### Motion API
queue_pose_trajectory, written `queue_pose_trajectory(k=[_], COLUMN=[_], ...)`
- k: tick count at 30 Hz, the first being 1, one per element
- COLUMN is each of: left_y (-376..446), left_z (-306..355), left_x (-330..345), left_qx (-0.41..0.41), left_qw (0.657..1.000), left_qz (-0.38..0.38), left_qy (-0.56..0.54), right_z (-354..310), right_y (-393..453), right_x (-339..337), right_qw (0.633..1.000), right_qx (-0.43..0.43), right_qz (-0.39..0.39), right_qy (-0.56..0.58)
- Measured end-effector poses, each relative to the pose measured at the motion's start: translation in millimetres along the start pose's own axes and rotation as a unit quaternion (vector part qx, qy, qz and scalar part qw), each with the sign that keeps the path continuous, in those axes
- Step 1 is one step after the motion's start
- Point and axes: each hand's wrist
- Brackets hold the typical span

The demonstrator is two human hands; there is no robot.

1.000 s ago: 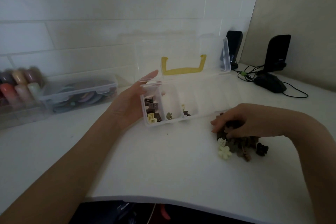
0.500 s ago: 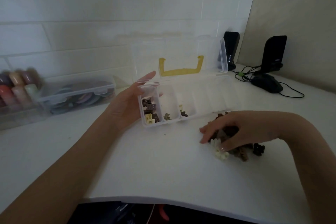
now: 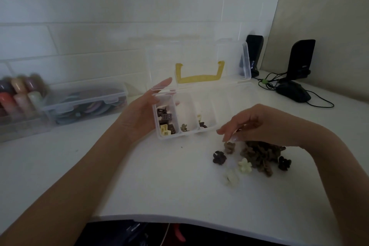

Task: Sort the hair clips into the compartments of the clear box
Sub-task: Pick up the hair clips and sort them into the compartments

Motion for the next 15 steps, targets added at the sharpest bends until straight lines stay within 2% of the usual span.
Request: queue_pose_trajectory(k=[4, 11, 15], left_y=[-0.5, -0.5, -0.2], left_z=[0.0, 1.0, 1.0], left_x=[0.2, 1.2, 1.4], left_qx=[0.004, 0.005, 0.007], left_qw=[1.0, 1.0, 1.0], left_qz=[-0.006, -0.004, -0.001], left_qy=[0.008, 0.005, 0.01], right_z=[-2.1, -21.4, -21.9], right_y=[-3.1, -11.2, -12.9], right_x=[7.7, 8.9, 14.7], right_qw=[0.989, 0.983, 0.962], right_qx=[0.035, -0.004, 0.017], right_qz=[-0.135, -0.183, -0.263], right_qy=[-0.043, -0.004, -0.07])
Point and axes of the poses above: each hand's wrist, its own y-axis towards the middle knuckle, its own x-axis out of the palm, z = x × y, and after that the axes turned 8 degrees about y, right-handed
